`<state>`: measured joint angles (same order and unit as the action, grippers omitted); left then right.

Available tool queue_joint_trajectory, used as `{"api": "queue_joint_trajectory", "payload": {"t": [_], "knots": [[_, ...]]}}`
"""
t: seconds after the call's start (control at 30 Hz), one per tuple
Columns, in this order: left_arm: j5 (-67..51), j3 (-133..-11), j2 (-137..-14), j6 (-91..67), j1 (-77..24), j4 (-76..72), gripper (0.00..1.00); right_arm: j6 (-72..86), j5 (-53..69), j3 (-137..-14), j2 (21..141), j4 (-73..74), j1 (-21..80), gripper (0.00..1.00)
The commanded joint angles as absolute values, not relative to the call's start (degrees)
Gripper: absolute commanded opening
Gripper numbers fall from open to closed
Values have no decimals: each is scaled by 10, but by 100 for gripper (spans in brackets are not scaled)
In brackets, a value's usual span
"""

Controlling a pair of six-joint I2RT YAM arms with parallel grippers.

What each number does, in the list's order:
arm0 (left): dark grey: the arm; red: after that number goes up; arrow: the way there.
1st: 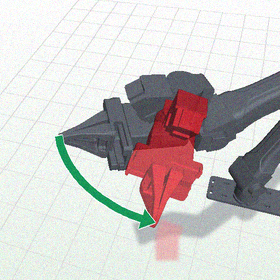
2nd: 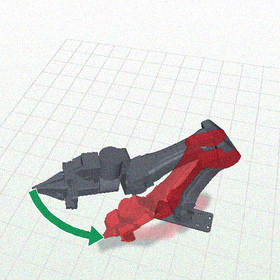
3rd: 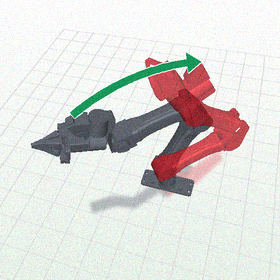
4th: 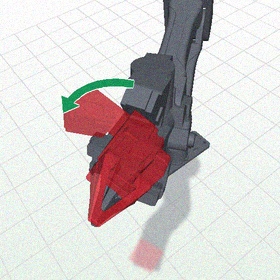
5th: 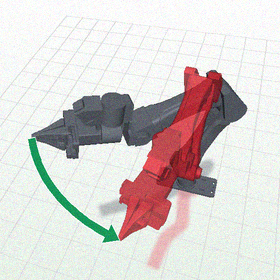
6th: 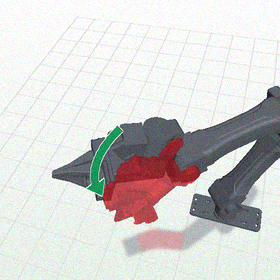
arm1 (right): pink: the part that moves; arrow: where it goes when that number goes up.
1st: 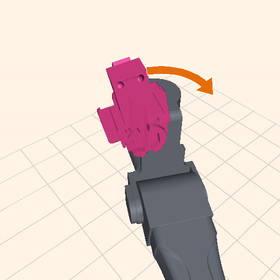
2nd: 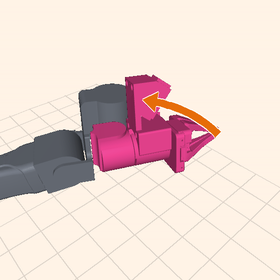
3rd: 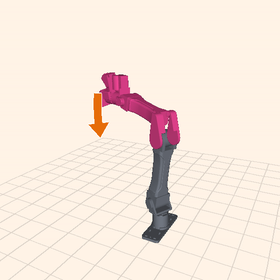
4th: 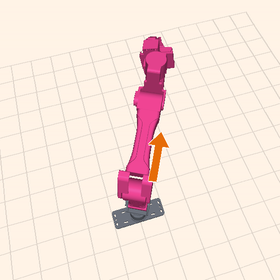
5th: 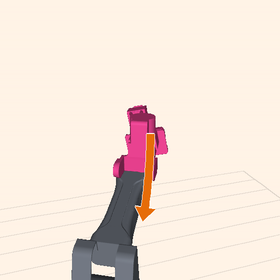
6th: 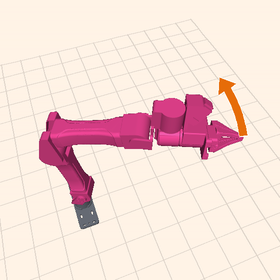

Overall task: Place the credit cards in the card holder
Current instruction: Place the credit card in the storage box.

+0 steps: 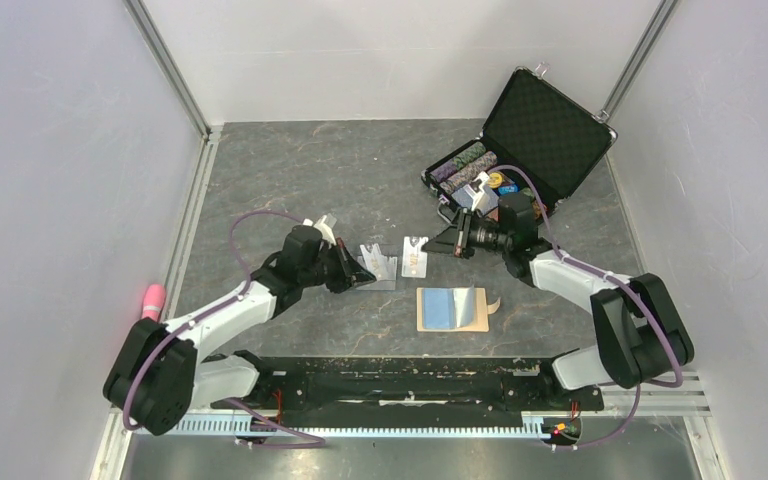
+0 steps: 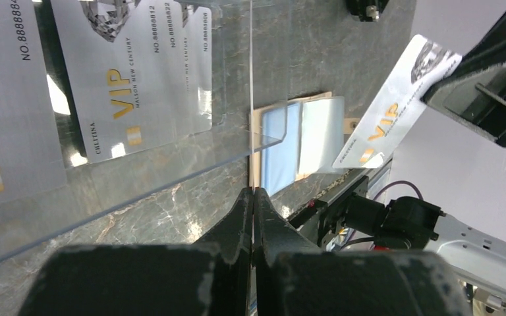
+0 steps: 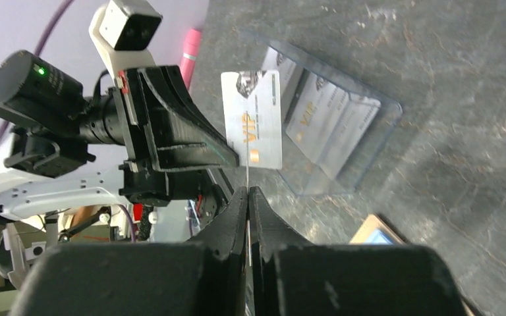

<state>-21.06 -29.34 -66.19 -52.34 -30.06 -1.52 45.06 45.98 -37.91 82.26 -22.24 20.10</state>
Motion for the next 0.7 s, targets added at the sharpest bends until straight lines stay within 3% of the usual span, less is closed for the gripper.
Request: {"api": "queue_joint_trajectory", "payload": {"t": [0.0,0.1,0.3,0.67], "knots": [[-208,-323,-688,-486,-298,-4,2,404,452,-364,794,-177,197,0],[-197,-324,-684,-484,-298,16,5,364,440,-374,784,-127,198,0],[-178,-342,-676,-466,-298,56,28,295,416,-391,773,-32,196,0],[-189,-376,-657,-443,-303,100,34,256,424,-359,737,46,161,0]]}}
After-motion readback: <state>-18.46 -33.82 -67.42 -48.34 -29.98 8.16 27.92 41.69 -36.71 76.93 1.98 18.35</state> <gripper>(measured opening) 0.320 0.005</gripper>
